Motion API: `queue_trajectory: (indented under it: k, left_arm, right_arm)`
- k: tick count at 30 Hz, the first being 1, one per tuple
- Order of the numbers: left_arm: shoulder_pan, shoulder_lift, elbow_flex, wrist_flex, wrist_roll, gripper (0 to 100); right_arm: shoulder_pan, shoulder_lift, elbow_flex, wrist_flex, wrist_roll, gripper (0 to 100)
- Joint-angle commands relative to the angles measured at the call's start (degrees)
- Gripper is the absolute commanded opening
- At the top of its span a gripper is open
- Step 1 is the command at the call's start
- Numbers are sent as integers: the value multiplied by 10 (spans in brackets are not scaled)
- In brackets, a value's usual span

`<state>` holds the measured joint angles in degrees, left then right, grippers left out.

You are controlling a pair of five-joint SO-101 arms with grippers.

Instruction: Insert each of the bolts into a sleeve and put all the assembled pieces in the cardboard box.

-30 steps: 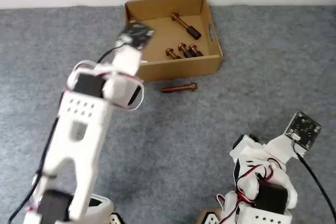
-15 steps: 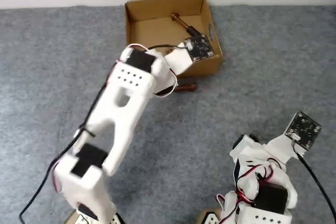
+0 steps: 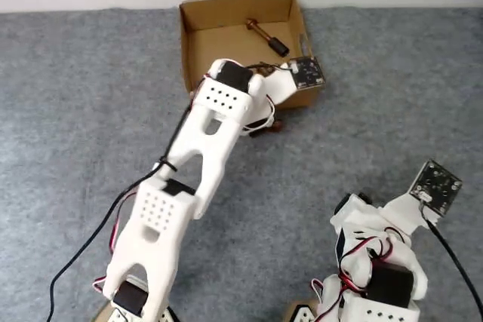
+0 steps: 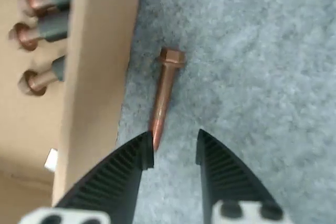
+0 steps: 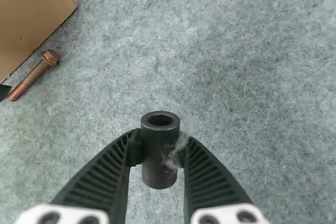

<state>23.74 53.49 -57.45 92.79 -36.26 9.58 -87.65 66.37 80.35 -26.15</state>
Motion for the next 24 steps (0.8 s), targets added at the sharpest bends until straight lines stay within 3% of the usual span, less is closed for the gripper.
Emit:
queue_trajectory:
  k: [1,7,24]
  left_arm:
    - [8,54,-123,40,-14,144]
    - [9,131,-219,43,-14,142]
    - [11,191,-225,-37,-15,141]
  right_arm:
    - [7,-3,-2,-7,7,8]
    - [7,-3,-2,-6,7,8]
    - [7,-4,-2,-4,7,8]
